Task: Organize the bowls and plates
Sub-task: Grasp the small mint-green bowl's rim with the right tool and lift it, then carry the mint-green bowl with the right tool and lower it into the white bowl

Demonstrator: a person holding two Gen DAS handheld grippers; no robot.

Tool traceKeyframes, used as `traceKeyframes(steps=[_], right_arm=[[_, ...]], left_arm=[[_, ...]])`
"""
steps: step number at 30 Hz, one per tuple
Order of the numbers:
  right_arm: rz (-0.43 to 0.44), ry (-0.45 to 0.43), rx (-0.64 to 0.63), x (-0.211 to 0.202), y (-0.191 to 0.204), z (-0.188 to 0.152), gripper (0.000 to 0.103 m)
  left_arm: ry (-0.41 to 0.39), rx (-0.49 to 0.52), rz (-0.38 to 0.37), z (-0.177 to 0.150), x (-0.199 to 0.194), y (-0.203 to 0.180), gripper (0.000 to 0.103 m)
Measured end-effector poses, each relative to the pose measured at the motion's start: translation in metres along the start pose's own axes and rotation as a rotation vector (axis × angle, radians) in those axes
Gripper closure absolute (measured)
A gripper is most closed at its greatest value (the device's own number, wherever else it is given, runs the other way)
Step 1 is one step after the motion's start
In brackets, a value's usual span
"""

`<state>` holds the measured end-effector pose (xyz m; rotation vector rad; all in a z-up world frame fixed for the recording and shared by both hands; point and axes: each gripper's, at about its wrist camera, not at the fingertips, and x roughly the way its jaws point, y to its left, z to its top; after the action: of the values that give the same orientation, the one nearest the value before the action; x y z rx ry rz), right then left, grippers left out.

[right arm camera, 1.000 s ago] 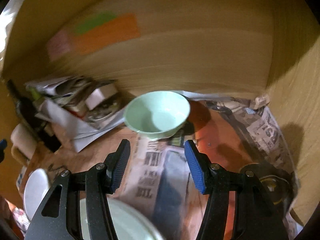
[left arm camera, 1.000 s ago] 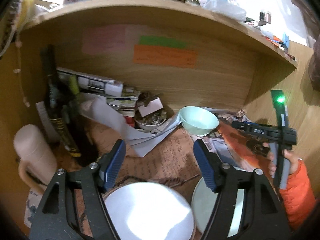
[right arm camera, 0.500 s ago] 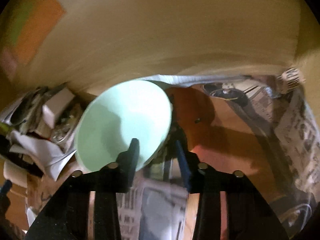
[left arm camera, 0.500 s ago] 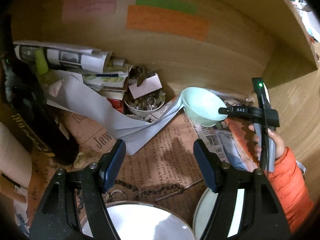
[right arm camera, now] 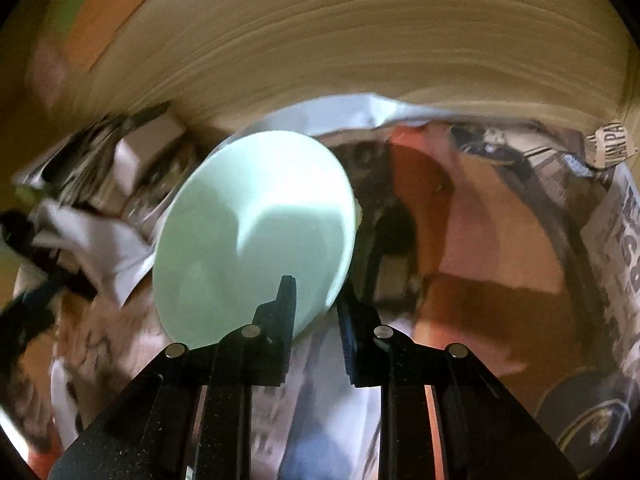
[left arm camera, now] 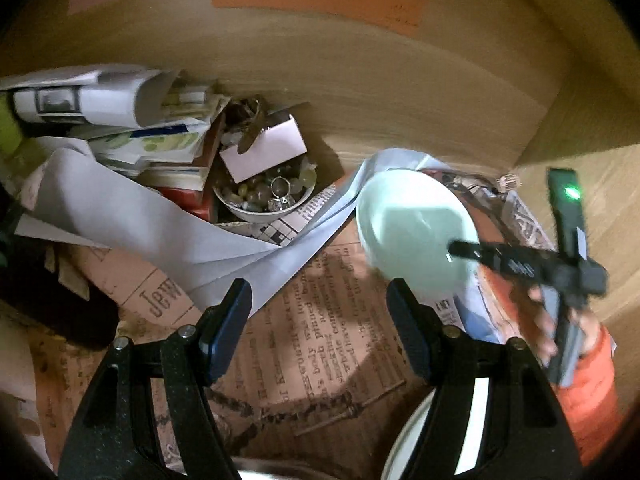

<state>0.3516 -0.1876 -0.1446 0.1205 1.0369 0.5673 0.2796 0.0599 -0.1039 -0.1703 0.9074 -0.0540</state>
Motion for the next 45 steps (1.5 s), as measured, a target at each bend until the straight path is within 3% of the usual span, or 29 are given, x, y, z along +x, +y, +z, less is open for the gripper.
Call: traceKeyframes(steps=[7,11,17,22,27,36,45], right_arm=[[0.08,0.048,-0.054,-0.012,0.011,-0.023,0.084],[0.06,0.037,-0.085,-0.012,0.014,-0.025,0.079],[0.04,0.005,-0.093,-0.009,0.013,-0.02,0.079],[-0.002,-0.048,-0.133,-0.013,0.017,-0.017,0.079],[0.012,-0.03,-0.132,-0.008,0.015,-0.015,0.079],[0.029,-0.039,-0.124,-0.013,0.02,-0.016,0.082],[0.027,-0.117,-0.126,-0.044,0.027,-0.015,0.082]], left_arm=[[0.121,-0.027,-0.036,0.008,0.028,0.001,0.033],[0.174,-0.04,-0.045,0.012,0.042,0.001,0.035],[0.207,-0.015,-0.042,0.013,0.056,-0.007,0.047],[0.227,0.013,-0.056,0.017,0.065,-0.017,0.066],[0.261,0.025,-0.085,0.018,0.075,-0.025,0.086],[0.239,0.045,-0.046,0.018,0.073,-0.028,0.091],[0.161,0.065,-0.058,0.007,0.034,-0.04,0.091]])
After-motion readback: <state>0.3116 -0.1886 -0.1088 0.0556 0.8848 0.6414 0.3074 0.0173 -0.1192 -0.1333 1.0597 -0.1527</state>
